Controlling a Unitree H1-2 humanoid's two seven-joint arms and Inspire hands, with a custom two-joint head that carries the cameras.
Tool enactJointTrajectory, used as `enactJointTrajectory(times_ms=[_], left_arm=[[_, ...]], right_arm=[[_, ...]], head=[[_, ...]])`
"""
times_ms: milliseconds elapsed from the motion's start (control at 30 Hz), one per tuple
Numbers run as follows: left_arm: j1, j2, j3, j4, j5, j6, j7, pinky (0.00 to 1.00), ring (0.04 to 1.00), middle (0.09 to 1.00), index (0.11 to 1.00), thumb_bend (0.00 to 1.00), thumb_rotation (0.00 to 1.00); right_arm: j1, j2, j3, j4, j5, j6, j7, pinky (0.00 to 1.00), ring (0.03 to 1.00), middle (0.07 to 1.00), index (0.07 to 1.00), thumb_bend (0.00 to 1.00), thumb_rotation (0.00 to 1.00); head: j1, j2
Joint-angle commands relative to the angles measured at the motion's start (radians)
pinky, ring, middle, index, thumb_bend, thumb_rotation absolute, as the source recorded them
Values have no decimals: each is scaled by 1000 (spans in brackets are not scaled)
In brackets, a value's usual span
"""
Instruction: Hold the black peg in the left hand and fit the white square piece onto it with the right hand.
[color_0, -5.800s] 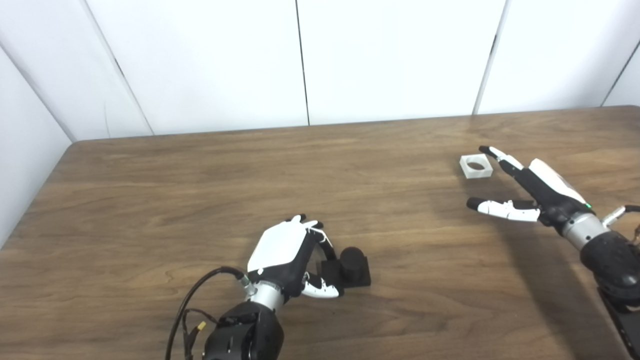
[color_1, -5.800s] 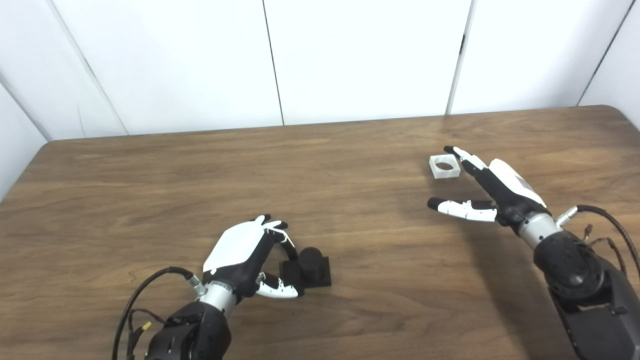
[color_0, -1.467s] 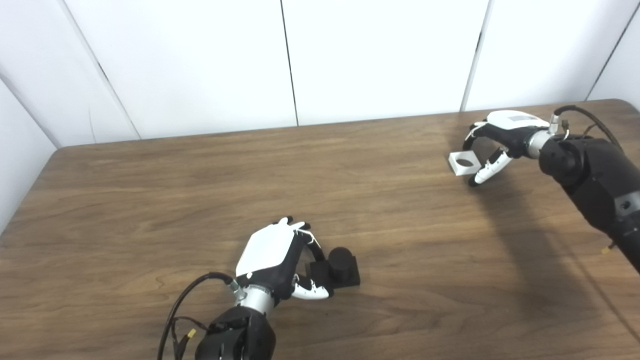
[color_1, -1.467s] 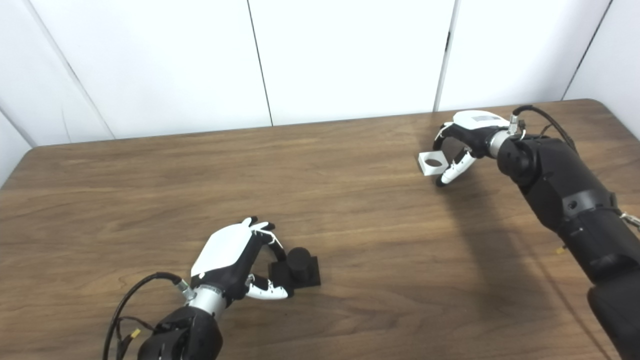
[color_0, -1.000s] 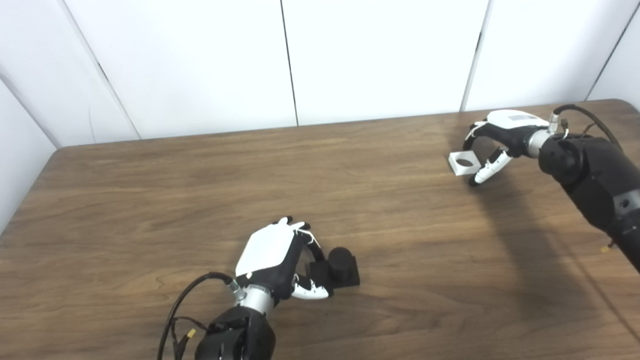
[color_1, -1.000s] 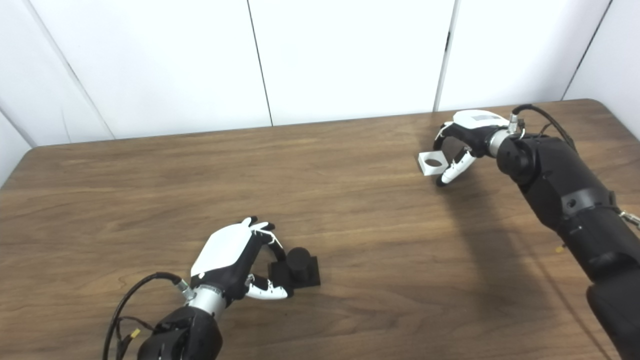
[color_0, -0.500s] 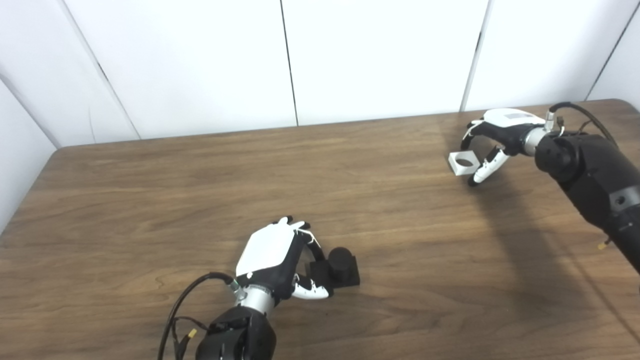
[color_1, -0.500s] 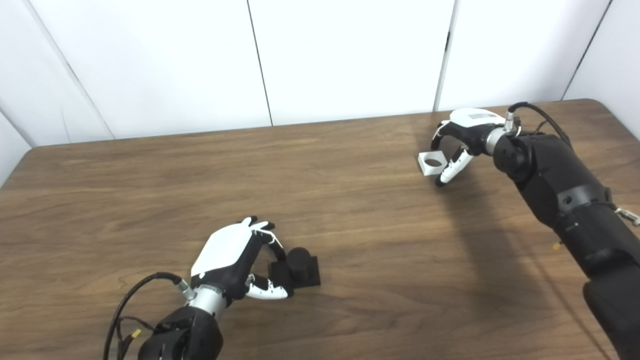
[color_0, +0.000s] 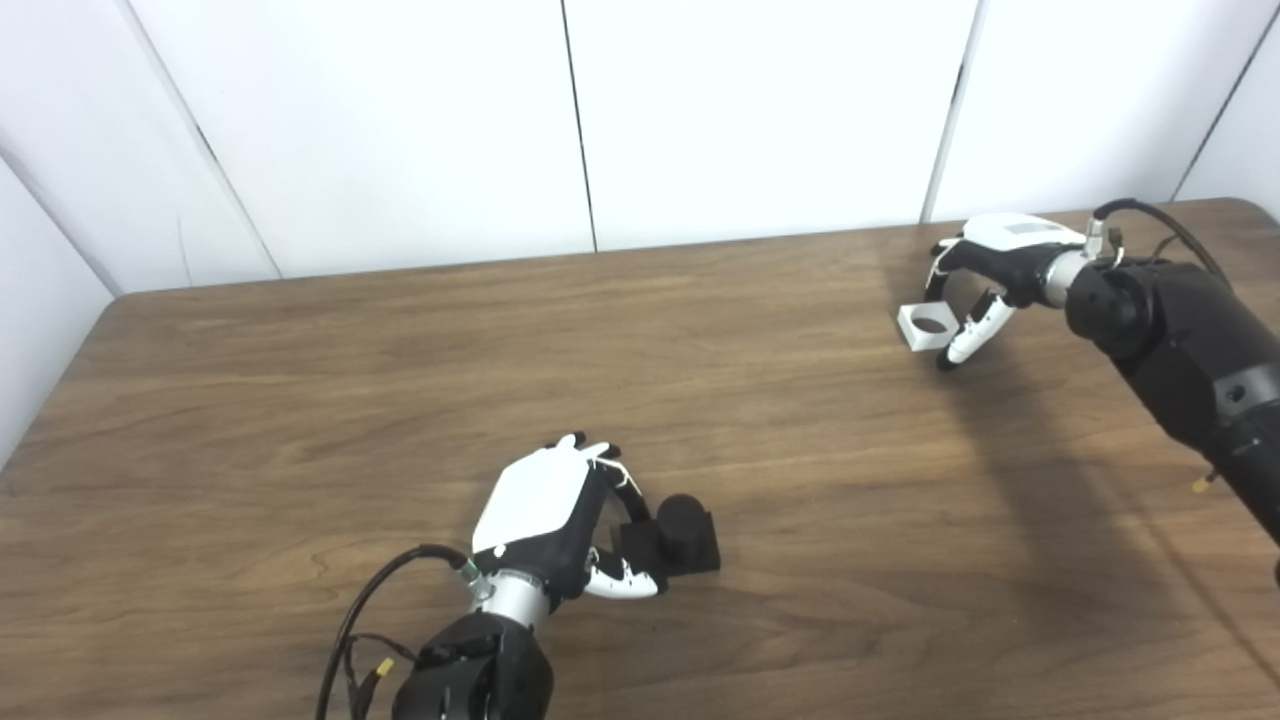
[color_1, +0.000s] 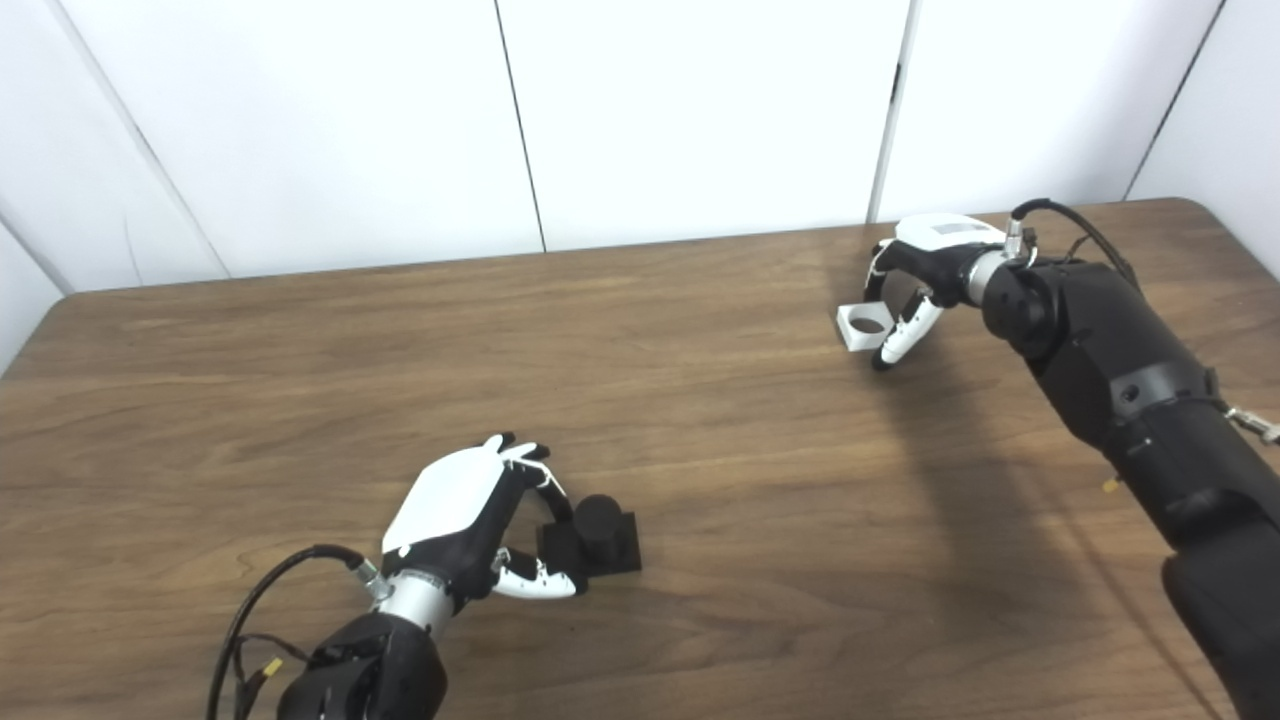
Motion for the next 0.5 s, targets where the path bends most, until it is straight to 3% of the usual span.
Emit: enactJointTrajectory(times_ms=[0, 467], left_arm=[[-11, -5, 0, -9, 21, -3, 13, 1000, 1000, 911, 488, 523, 54], [-12, -11, -5, -7, 36, -5, 10, 1000, 1000, 909, 488, 524, 55]], right_arm=[[-62, -14, -4, -6, -5, -17, -11, 978, 1000, 950, 622, 743, 233], [-57, -20, -2, -9, -9, -21, -13, 971, 1000, 949, 605, 752, 226]], head=[[-1, 1], [2, 0]])
